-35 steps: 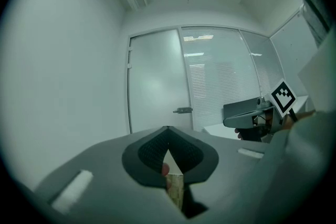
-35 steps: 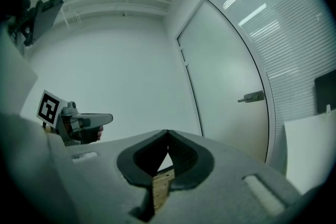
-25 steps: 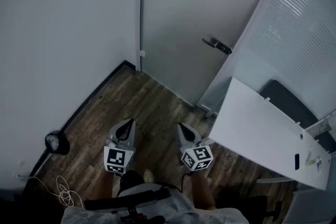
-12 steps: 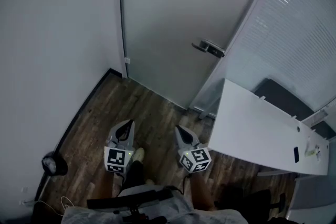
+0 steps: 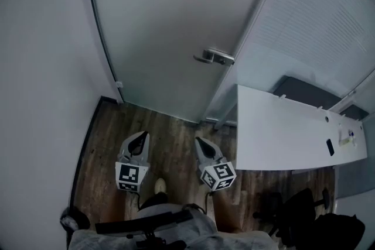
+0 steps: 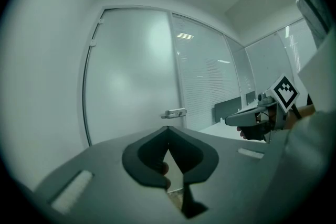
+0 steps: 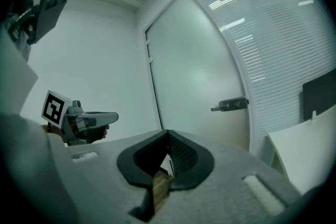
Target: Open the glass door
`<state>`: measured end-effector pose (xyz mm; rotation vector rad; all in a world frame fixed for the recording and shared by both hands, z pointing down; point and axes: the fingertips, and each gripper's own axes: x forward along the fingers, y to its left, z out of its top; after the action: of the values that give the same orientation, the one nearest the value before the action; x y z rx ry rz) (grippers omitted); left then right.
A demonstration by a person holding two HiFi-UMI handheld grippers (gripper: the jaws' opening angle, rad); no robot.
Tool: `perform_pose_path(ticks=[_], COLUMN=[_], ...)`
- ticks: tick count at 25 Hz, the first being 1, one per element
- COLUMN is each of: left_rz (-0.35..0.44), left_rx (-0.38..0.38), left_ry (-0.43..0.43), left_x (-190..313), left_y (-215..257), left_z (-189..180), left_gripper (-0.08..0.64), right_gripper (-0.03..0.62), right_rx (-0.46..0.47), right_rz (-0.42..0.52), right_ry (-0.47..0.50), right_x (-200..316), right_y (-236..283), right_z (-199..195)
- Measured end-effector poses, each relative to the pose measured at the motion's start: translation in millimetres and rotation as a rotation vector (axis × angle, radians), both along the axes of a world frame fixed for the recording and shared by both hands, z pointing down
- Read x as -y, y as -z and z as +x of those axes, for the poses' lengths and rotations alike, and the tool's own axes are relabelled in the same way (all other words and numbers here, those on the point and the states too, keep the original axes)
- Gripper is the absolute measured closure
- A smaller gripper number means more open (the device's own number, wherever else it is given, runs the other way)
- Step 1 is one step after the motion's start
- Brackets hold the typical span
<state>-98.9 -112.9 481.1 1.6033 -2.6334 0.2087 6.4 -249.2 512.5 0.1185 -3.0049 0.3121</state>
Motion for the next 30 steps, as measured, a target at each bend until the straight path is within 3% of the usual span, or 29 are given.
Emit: perform_pose_path(ticks=[6, 13, 22, 30], left_rz=[0.004, 0.015, -0.005, -0.054], left_rx=[0.008, 0.008, 0.031, 0.105], left_ry=[-0.147, -0.248, -0.322, -0.375], left_x=[43.2, 92.7, 160.3, 229.2], left_y=[2.2, 0.8, -4.6, -7.5], left_z=[-34.4, -58.6, -81.2, -108.2], left_gripper=[0.557, 0.557, 0.557, 0.557], right_gripper=[0.591, 0.591, 0.591, 0.591], right_rx=[0.003, -0.024, -0.008, -0.004], right_rz=[0.005, 0.007, 0.000, -0.017], right_ry=[-0.129, -0.240, -0.324, -0.376], right_x=[24.7, 59.2, 115.4, 174.0], right_y=[2.4, -4.3, -8.7, -14.4], right_z=[-21.3, -23.2, -31.8, -48.4])
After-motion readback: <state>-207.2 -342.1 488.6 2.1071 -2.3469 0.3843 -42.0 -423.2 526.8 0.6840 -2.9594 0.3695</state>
